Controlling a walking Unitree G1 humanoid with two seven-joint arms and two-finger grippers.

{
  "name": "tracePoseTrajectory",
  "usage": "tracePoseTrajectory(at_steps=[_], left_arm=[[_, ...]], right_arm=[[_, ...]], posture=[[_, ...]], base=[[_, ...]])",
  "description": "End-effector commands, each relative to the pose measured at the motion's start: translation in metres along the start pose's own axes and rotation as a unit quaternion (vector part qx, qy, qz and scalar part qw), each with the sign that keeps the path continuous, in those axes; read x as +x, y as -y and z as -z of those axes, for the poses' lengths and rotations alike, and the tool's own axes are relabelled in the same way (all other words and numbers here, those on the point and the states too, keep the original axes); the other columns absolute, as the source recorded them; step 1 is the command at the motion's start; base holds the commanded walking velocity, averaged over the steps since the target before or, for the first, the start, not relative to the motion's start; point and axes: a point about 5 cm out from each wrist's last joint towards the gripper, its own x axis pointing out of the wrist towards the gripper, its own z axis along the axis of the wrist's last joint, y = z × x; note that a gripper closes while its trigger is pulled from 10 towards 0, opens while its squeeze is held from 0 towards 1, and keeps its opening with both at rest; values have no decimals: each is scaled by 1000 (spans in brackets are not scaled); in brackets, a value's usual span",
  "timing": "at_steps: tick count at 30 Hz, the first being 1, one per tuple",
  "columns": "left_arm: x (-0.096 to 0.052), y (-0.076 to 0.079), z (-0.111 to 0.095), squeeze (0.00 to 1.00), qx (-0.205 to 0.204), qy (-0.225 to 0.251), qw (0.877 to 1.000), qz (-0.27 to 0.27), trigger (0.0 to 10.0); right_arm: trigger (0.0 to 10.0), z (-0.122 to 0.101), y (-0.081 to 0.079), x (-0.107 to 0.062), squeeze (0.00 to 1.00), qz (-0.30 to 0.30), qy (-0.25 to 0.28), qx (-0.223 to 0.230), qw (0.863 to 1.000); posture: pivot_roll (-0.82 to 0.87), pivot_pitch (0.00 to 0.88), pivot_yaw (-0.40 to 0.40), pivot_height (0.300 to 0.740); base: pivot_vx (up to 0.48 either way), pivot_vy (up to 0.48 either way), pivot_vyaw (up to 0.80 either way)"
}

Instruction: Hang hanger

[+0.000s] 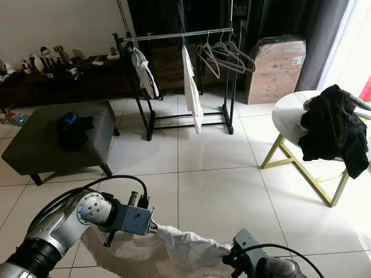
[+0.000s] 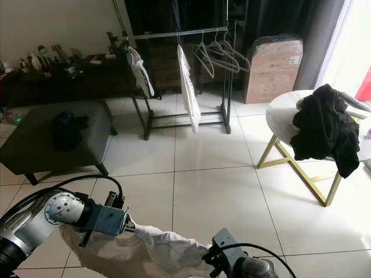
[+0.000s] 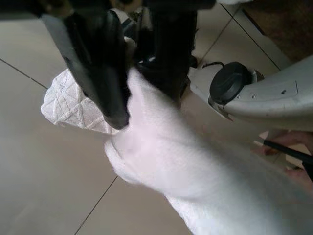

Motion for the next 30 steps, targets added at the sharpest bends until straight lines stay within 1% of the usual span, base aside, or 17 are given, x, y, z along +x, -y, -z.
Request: tracePoseTrajectory(at_steps=[1, 3, 4, 6, 7, 8, 9, 10, 15, 19, 20, 21, 22, 24, 25, 28, 30], left_arm=[[-16, -1, 19, 0, -32, -30, 999, -21, 10000], [-16, -3, 13, 0, -40, -4, 999, -30, 10000], [-16, -5, 8, 0, -51, 20, 998, -37, 10000], [-16, -6, 4, 0, -59, 36, 997, -37, 10000], [-17, -6, 0, 0, -70, 53, 996, -34, 10000], [-17, -6, -1, 0, -72, 58, 995, -33, 10000], [-17, -6, -2, 0, -76, 64, 995, -30, 10000], [-18, -5, -3, 0, -81, 69, 994, -27, 10000], [-19, -4, -4, 0, -89, 78, 993, -20, 10000], [-26, -5, -6, 0, -98, 91, 991, -10, 10000], [-26, -6, -6, 0, -97, 91, 991, -8, 10000], [-26, -6, -6, 0, -97, 91, 991, -8, 10000], [-27, -6, -6, 0, -98, 91, 991, -7, 10000], [-28, -6, -7, 0, -99, 92, 991, -6, 10000], [-29, -6, -7, 0, -100, 92, 991, -3, 10000], [-29, -5, -7, 0, -101, 91, 991, -1, 10000], [-29, -4, -6, 0, -98, 84, 992, 7, 10000]], right_arm=[[10000, 19, 11, -11, 1000, 17, -26, 34, 999], [10000, 18, 9, -10, 1000, 9, -25, 31, 999], [10000, 18, 9, -10, 1000, 9, -28, 27, 999], [10000, 19, 10, -10, 1000, 14, -30, 26, 999], [10000, 19, 9, -10, 765, 14, -32, 25, 999], [10000, 20, 9, -10, 765, 13, -32, 25, 999], [10000, 20, 9, -10, 208, 12, -33, 23, 999], [10000, 20, 8, -10, 0, 10, -34, 22, 999], [10000, 21, 8, -10, 0, 8, -35, 21, 999], [10000, 22, 7, -10, 0, -1, -37, 18, 999], [10000, 22, 7, -10, 863, -1, -37, 18, 999], [10000, 22, 7, -11, 863, 0, -36, 17, 999], [10000, 22, 7, -11, 1000, 0, -33, 17, 999], [10000, 22, 7, -11, 1000, 1, -30, 16, 999], [10000, 21, 10, -12, 1000, 14, -29, 12, 999], [10000, 21, 11, -12, 1000, 23, -29, 10, 999], [10000, 20, 21, -17, 1000, 59, -22, 16, 998]], posture=[[-73, 48, 100, 740], [-72, 48, 100, 740], [-72, 50, 100, 740], [-72, 50, 100, 740], [-72, 53, 99, 740], [-72, 53, 99, 740], [-72, 53, 99, 740], [-72, 53, 99, 740], [-72, 54, 98, 740], [-73, 56, 99, 740], [-72, 58, 100, 740], [-72, 58, 100, 740], [-72, 58, 100, 740], [-72, 58, 100, 740], [-73, 60, 101, 740], [-73, 60, 101, 740], [-75, 63, 103, 740]], base=[[0, 0, 0], [0, 0, 0], [0, 0, 0], [0, 0, 0], [0, 0, 0], [0, 0, 0], [0, 0, 0], [0, 0, 0], [0, 0, 0], [0, 0, 0], [0, 0, 0], [0, 0, 0], [0, 0, 0], [0, 0, 0], [0, 0, 0], [0, 0, 0], [0, 0, 0]])
